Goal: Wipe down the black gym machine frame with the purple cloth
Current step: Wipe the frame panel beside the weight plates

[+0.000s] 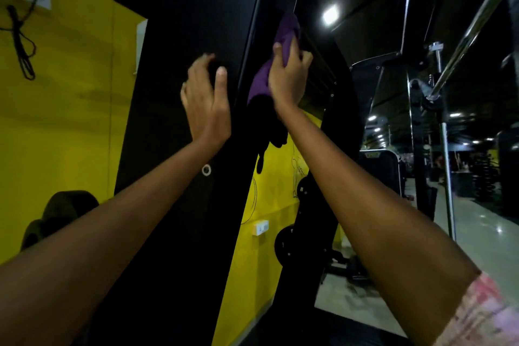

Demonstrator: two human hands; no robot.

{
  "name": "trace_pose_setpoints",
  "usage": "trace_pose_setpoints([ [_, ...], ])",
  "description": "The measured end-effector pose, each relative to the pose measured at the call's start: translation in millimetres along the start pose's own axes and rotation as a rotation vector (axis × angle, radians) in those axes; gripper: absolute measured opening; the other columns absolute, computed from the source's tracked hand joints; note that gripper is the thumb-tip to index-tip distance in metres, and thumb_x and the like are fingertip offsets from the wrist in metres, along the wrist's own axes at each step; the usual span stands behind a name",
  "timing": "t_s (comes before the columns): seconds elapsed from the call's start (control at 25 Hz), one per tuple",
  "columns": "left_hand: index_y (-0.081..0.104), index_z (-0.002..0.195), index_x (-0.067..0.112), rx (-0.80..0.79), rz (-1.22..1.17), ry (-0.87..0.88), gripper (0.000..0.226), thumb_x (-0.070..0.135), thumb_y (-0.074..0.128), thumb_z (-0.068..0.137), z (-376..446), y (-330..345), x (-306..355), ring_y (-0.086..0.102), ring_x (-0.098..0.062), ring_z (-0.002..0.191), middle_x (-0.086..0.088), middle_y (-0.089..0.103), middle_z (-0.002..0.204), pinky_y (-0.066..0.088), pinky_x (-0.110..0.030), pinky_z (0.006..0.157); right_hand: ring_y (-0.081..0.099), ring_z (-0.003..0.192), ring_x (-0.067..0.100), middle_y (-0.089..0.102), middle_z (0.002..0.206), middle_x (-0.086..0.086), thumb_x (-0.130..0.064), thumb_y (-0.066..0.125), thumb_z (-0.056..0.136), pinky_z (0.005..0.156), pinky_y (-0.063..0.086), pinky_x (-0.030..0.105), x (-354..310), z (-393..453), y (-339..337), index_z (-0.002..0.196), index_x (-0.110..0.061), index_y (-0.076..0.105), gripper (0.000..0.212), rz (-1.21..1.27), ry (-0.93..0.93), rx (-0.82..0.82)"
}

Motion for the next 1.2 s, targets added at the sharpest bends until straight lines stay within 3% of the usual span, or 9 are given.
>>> trace_pose_setpoints([
  [0.12, 0.032, 0.146, 0.016, -0.078, 0.072, 0.072, 0.064, 0.05, 0.019, 0.094, 15, 26, 13, 0.018, -0.017, 0.145, -0.003, 0.027, 0.156, 0.005, -0.044, 0.119, 0.056, 0.104, 0.033, 0.05, 0.117, 0.022, -0.033, 0.051, 0.092, 0.08, 0.048, 0.033, -17, -50, -3, 0.132, -0.006, 0.053, 0.048, 0.044, -0.472, 0.084],
  [0.2, 0.025, 0.15, 0.018, -0.11, 0.119, 0.125, 0.076, 0.06, 0.012, 0.087, 13, 32, 13, 0.01, -0.017, 0.147, -0.001, 0.019, 0.158, 0.001, -0.038, 0.117, 0.057, 0.1, 0.031, 0.051, 0.114, 0.022, -0.035, 0.048, 0.09, 0.075, 0.049, 0.03, -12, -52, 0, 0.131, -0.004, 0.054, 0.052, 0.027, -0.586, 0.04],
  [0.28, 0.021, 0.151, 0.018, -0.122, 0.133, 0.141, 0.08, 0.062, 0.009, 0.085, 12, 32, 9, 0.007, -0.016, 0.147, -0.001, 0.015, 0.159, 0.0, -0.036, 0.117, 0.057, 0.102, 0.03, 0.049, 0.115, 0.022, -0.034, 0.051, 0.092, 0.081, 0.047, 0.03, -9, -18, 0, 0.132, -0.004, 0.054, 0.05, 0.039, -0.518, 0.049],
  [0.48, 0.02, 0.151, 0.017, -0.123, 0.153, 0.163, 0.081, 0.062, 0.01, 0.085, 12, 32, 11, 0.007, -0.017, 0.147, -0.001, 0.015, 0.16, 0.001, -0.037, 0.117, 0.048, 0.119, 0.024, 0.041, 0.133, 0.011, -0.034, 0.048, 0.098, 0.084, 0.034, 0.023, -11, 52, -5, 0.142, -0.019, 0.044, 0.046, 0.073, -0.027, 0.025],
  [0.68, 0.021, 0.151, 0.016, -0.108, 0.162, 0.167, 0.081, 0.063, 0.012, 0.085, 11, 31, 11, 0.007, -0.017, 0.147, -0.002, 0.016, 0.159, 0.002, -0.037, 0.117, 0.055, 0.095, 0.022, 0.054, 0.108, 0.019, -0.025, 0.059, 0.086, 0.077, 0.039, 0.019, -47, -11, -3, 0.125, -0.006, 0.061, 0.043, 0.083, -0.586, 0.175],
  [0.76, 0.021, 0.151, 0.016, -0.114, 0.16, 0.166, 0.081, 0.063, 0.012, 0.085, 10, 31, 12, 0.007, -0.017, 0.147, -0.002, 0.016, 0.159, 0.002, -0.037, 0.117, 0.056, 0.094, 0.025, 0.054, 0.107, 0.021, -0.023, 0.06, 0.086, 0.077, 0.039, 0.021, -51, 11, -4, 0.123, -0.003, 0.062, 0.041, 0.1, -0.559, 0.217],
  [1.0, 0.019, 0.151, 0.018, -0.128, 0.195, 0.164, 0.083, 0.065, 0.01, 0.084, 10, 30, 13, 0.006, -0.016, 0.147, 0.0, 0.015, 0.16, 0.002, -0.047, 0.118, 0.048, 0.117, 0.021, 0.044, 0.13, 0.01, -0.034, 0.05, 0.097, 0.083, 0.034, 0.023, -46, 79, -9, 0.14, -0.02, 0.046, 0.045, 0.06, -0.104, 0.105],
  [1.08, 0.021, 0.151, 0.018, -0.116, 0.207, 0.164, 0.082, 0.065, 0.01, 0.084, 10, 29, 13, 0.007, -0.015, 0.147, 0.0, 0.015, 0.16, 0.001, -0.048, 0.117, 0.051, 0.111, 0.027, 0.049, 0.122, 0.015, -0.03, 0.055, 0.094, 0.085, 0.038, 0.028, -61, 56, -10, 0.134, -0.014, 0.053, 0.043, 0.074, -0.296, 0.169],
  [1.2, 0.022, 0.151, 0.019, -0.106, 0.218, 0.167, 0.083, 0.066, 0.009, 0.083, 11, 29, 12, 0.008, -0.013, 0.147, 0.002, 0.017, 0.159, -0.002, -0.049, 0.117, 0.057, 0.094, 0.03, 0.056, 0.106, 0.019, -0.025, 0.062, 0.085, 0.07, 0.042, 0.026, -73, 20, -8, 0.123, -0.006, 0.063, 0.041, 0.078, -0.616, 0.228],
])
Point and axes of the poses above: each hand's wrist, its own z-axis towards the middle knuckle, its own y-axis out of the palm, x = y × z, the point moved 6 cm from there along z, towards the middle knuckle
